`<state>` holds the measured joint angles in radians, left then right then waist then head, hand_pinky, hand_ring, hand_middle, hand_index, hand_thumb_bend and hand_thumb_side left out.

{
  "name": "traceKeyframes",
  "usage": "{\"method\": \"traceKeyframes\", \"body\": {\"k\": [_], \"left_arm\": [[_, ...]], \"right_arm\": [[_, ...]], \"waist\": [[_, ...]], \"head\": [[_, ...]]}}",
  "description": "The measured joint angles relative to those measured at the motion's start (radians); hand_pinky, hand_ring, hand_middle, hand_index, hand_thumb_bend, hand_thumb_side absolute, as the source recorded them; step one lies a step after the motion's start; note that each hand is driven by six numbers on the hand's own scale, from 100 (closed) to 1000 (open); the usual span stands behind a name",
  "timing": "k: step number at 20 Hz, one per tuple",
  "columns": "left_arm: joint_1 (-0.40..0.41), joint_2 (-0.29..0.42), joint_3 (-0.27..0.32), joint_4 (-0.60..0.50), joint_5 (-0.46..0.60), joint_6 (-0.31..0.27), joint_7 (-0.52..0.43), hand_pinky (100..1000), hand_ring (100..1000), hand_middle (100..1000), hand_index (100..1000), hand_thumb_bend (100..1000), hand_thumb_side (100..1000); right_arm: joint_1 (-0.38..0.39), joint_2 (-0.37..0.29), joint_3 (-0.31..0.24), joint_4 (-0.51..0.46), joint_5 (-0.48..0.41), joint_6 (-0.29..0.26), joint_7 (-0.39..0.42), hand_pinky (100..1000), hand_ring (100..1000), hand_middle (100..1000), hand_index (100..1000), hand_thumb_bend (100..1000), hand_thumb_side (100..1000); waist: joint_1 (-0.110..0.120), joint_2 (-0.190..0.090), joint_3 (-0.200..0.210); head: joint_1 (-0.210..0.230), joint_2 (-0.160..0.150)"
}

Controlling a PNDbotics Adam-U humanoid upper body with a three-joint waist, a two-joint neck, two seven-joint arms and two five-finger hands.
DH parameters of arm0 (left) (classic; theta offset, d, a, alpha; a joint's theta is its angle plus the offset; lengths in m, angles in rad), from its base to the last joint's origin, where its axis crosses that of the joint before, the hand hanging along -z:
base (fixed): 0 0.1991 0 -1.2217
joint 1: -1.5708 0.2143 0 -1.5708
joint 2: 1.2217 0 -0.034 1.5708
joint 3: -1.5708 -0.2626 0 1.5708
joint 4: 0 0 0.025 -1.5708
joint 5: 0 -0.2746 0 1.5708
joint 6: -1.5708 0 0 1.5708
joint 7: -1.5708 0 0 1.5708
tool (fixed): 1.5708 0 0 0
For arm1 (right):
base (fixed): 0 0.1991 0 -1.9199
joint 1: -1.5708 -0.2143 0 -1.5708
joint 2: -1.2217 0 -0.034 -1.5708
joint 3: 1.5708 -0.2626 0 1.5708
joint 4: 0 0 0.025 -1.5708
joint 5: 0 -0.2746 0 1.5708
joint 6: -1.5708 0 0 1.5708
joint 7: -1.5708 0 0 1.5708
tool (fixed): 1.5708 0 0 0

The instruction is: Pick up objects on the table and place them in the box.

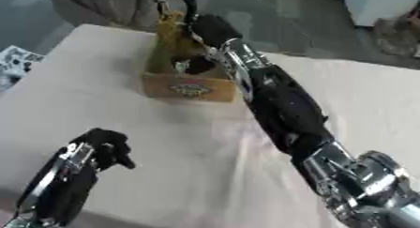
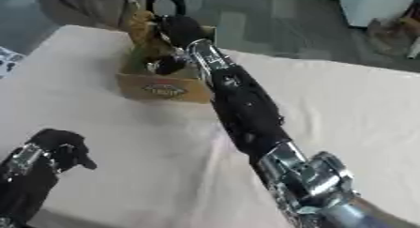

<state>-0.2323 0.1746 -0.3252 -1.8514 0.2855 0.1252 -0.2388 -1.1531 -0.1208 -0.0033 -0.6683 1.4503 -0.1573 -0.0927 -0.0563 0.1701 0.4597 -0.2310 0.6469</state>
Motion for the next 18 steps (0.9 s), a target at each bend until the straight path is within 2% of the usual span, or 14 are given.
{"method": "traceKeyframes", "body": {"k": [4,9,14,15,18], "left_arm": [[-0.010,0.000,-0.004,-0.001,0.005,0.004,-0.006,575,497,514,656,100,719],[-0.015,0.000,-0.005,-0.004,0.005,0.005,-0.007,575,497,514,656,100,721],[-0.016,0.000,-0.005,-0.005,0.005,0.005,-0.007,575,497,514,656,100,720],[-0.016,0.000,-0.005,-0.005,0.005,0.005,-0.007,575,497,514,656,100,719],[-0.016,0.001,-0.004,-0.005,0.005,0.005,-0.007,575,496,514,655,100,719]], "right_arm": [[0.001,-0.023,-0.020,0.047,0.009,0.042,-0.074,237,340,328,373,100,348],[0.000,-0.051,-0.027,0.083,0.014,0.081,-0.161,252,350,338,383,100,359],[0.000,-0.073,-0.019,0.097,0.032,0.057,-0.197,277,361,316,403,100,389],[0.000,-0.077,-0.015,0.097,0.039,0.048,-0.198,288,336,326,411,100,400],[0.001,-0.089,-0.006,0.093,0.067,0.021,-0.196,307,350,346,431,100,413]], "waist": [[-0.006,0.009,0.023],[-0.017,0.013,0.022],[-0.027,0.013,0.014],[-0.027,0.013,0.013],[-0.031,0.013,0.009]], "head": [[-0.016,-0.020],[-0.019,-0.026],[-0.017,-0.030],[-0.017,-0.033],[-0.013,-0.035]]}}
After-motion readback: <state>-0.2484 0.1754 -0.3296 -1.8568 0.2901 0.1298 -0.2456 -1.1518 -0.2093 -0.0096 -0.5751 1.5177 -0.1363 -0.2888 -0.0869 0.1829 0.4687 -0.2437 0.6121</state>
